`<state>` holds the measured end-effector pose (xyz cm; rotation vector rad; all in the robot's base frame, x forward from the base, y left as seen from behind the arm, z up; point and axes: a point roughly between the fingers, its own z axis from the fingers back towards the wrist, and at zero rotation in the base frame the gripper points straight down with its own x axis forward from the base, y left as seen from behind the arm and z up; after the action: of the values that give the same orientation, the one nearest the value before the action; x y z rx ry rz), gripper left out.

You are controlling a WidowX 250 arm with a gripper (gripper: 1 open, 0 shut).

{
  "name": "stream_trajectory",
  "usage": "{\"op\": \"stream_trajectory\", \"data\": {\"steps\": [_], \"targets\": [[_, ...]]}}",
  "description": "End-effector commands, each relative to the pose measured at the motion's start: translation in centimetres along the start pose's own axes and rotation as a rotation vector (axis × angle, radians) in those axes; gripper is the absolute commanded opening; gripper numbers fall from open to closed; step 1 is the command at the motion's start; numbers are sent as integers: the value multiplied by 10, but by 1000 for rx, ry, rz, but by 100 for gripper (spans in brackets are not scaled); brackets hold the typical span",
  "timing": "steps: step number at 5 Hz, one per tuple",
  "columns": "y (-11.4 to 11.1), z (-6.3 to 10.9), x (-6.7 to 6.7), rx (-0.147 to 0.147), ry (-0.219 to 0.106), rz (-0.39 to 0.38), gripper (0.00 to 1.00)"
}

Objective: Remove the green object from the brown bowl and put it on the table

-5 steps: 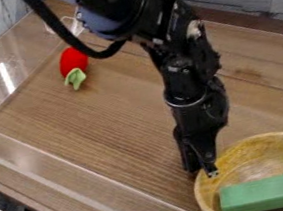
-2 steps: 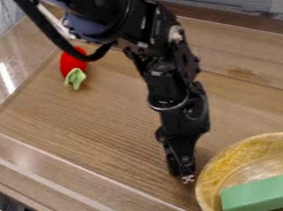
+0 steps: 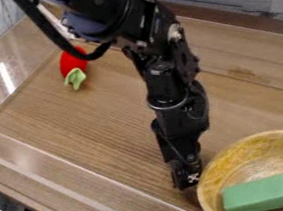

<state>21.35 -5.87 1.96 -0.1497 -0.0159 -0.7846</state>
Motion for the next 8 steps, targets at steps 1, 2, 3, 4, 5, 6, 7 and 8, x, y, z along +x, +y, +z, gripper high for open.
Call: {"op": "stream_trajectory", "data": {"steps": [1, 2, 3, 4, 5, 6, 7, 8], "targets": [[-1, 4, 17, 16, -22, -1, 100], [0, 3, 25, 16, -21, 10, 0], [-5, 9, 31, 19, -26, 68, 0], [-10, 19, 35, 27, -35, 132, 0], [-16, 24, 42, 28, -35, 113, 0], [-21, 30, 48, 28, -35, 87, 0], [-29, 46, 50, 27, -35, 34, 0], [-40, 57, 50, 12, -28, -44, 0]]}}
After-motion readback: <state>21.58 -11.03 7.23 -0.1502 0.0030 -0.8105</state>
